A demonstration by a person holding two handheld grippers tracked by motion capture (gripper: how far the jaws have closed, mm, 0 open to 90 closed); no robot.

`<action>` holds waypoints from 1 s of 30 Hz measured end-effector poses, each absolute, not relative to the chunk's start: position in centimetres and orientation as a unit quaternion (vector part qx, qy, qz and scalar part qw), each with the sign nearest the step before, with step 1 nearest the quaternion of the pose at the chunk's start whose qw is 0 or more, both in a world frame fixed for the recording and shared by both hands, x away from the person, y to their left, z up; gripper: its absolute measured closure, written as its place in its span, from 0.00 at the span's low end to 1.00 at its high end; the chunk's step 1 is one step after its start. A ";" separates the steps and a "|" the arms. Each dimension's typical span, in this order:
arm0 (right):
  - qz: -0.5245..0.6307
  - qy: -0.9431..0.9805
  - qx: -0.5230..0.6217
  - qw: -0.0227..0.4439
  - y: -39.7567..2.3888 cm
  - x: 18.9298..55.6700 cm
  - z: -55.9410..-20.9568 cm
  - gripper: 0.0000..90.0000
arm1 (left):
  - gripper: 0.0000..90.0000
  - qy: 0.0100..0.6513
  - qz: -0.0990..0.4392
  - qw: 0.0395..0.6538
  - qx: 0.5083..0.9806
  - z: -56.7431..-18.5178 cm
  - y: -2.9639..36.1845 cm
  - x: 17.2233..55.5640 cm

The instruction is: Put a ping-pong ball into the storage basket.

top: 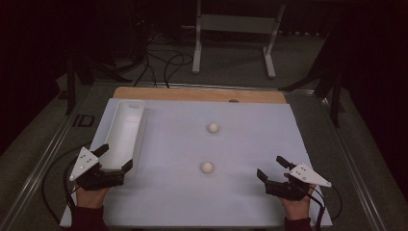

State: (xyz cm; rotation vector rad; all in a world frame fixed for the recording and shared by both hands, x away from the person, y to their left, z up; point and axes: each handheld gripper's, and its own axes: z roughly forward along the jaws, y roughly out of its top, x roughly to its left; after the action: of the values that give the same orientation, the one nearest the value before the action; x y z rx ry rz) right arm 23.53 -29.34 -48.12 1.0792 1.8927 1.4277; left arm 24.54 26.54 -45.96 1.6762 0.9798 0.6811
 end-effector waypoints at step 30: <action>0.510 0.706 0.404 0.279 -29.2 23.7 -48.4 0.10 | 0.00 0.420 0.261 0.519 0.697 -46.2 25.8 25.3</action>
State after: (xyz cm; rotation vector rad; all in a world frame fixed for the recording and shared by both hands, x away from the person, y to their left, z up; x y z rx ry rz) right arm 23.74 -29.19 -48.38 1.0833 1.8951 1.3673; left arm 25.34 25.78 -46.20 1.6718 1.0084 0.6250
